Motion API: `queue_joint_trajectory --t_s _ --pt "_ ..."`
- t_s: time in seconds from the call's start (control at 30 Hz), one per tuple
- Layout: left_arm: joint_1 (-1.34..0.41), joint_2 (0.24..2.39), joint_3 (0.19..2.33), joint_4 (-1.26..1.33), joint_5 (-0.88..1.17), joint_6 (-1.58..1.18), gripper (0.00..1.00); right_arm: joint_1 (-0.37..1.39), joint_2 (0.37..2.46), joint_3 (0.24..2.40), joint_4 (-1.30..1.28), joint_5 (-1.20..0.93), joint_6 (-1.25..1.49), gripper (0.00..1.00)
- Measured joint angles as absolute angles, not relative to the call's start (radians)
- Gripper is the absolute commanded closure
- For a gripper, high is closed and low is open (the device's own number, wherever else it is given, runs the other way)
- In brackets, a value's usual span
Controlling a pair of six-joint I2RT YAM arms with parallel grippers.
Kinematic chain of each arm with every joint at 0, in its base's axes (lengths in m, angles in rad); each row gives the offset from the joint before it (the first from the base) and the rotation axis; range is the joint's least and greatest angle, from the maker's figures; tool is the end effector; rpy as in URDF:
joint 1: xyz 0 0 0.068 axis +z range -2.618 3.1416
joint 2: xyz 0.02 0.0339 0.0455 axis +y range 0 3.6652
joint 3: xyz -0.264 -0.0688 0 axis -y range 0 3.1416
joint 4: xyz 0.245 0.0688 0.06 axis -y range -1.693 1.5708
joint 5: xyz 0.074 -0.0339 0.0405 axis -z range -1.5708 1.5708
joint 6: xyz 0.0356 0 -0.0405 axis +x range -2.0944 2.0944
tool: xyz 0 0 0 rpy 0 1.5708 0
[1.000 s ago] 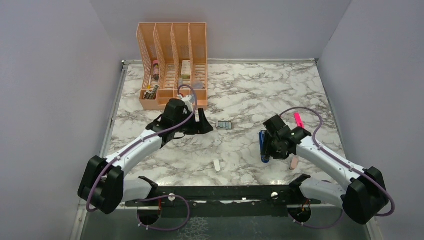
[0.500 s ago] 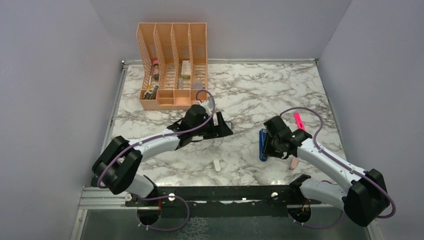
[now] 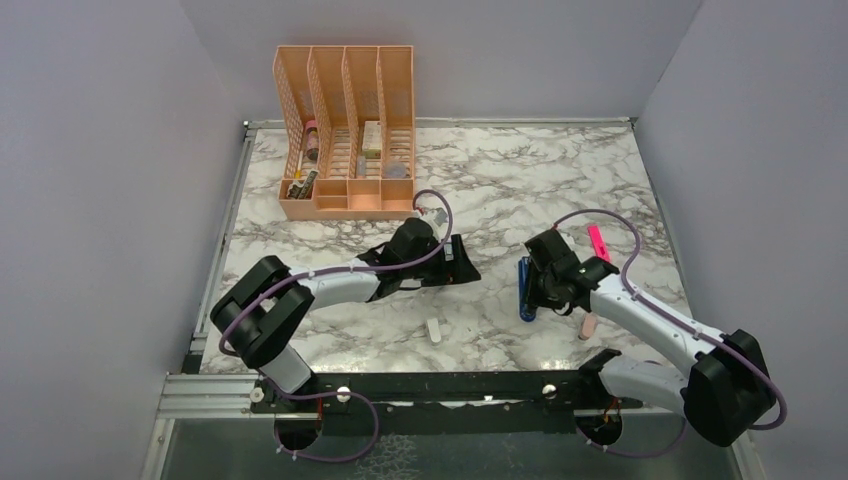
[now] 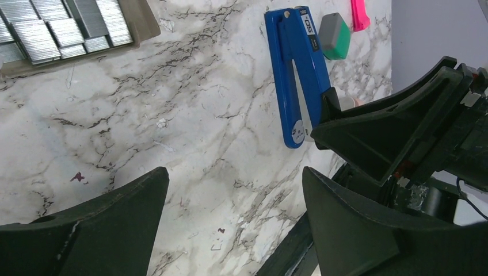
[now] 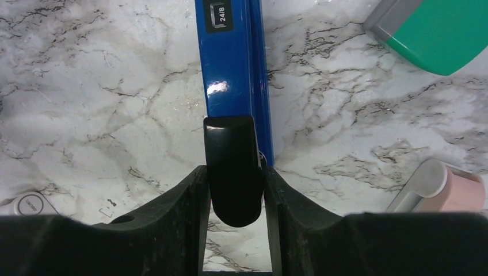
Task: Load the staples into the stapler
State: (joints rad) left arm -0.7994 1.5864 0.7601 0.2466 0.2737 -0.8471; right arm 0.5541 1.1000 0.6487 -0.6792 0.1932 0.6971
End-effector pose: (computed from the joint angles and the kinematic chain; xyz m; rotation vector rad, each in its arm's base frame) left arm 0.2196 -0.2396 0.1786 0.1211 2.3984 -1.1735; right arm 0.1680 0.0959 0.1974 0.2485 2.6595 0.1402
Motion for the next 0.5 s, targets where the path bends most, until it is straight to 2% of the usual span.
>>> queue_joint_trajectory --t_s 0.07,0.17,0.33,0.5 --pt "-0.801 1.595 0.76 0.259 0.275 -0.844 0.21 0.554 1.111 0.648 -0.672 0.193 0.688 0.76" --pt "-0.801 1.623 0.762 0.285 0.283 -0.838 0.3 0.554 1.112 0.648 -0.66 0.193 0.68 0.84" --pt "-0.812 1.693 0.77 0.327 0.302 -0.839 0.4 0.551 1.082 0.639 -0.614 0.122 0.681 0.86" --pt "-0.834 1.7 0.719 0.445 0.282 -0.899 0.42 0.551 1.026 0.572 -0.491 -0.039 0.752 0.86"
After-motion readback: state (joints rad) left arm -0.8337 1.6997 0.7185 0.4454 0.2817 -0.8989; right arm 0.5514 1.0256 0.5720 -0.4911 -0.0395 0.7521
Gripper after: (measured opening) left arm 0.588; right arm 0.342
